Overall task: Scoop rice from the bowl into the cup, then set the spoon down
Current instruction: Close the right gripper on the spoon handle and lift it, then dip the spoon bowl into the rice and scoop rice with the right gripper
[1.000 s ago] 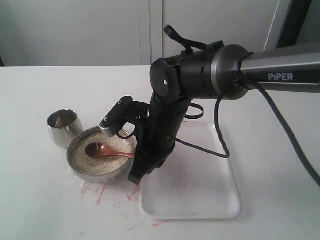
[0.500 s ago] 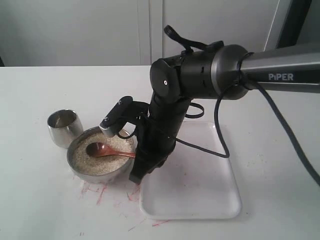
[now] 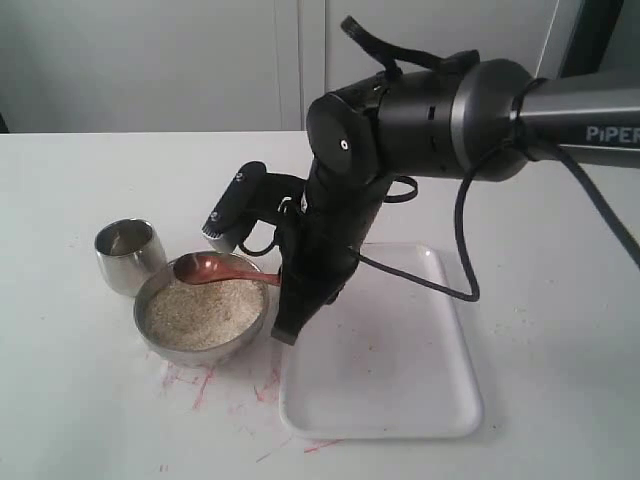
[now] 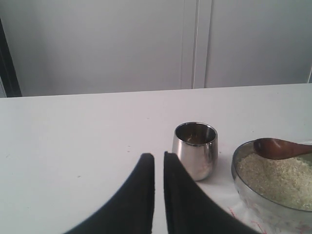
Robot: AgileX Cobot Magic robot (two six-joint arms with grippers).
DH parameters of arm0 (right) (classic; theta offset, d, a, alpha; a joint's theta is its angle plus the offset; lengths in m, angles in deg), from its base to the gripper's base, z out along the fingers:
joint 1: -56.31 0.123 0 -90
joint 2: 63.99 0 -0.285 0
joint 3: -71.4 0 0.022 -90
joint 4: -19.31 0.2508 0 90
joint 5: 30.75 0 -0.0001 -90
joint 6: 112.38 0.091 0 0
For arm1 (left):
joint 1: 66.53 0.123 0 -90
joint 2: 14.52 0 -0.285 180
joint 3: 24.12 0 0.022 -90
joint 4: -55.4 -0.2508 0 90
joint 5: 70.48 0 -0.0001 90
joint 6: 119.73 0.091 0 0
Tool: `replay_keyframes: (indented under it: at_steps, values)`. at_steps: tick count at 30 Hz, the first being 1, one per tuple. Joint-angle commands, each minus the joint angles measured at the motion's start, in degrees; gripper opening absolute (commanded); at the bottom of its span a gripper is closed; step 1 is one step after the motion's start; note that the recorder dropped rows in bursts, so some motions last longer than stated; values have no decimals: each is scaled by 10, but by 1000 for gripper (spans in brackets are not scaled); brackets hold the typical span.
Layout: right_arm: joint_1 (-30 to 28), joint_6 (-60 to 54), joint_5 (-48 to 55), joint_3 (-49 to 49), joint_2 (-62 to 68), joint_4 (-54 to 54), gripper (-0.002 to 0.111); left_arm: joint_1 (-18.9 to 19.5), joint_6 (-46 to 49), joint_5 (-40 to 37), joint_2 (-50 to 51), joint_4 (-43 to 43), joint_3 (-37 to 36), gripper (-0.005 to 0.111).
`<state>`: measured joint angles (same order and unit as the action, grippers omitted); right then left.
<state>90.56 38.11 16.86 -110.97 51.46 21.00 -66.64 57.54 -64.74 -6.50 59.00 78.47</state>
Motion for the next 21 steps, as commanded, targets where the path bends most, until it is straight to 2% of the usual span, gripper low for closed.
replay_keyframes:
  at_steps: [1,7,15,21]
  values:
    - [25,-3,-2,-4,-11,-78,0,-1,-1,3,-2,2,2,14]
    - [73,15,-1,-4,-11,-186,0,-1,-1,3,-2,2,2,14]
    - [103,180,40,-4,-11,-382,0,-1,-1,3,-2,2,2,14]
    - [114,194,59,-4,-11,-409,0,-1,-1,3,-2,2,2,14]
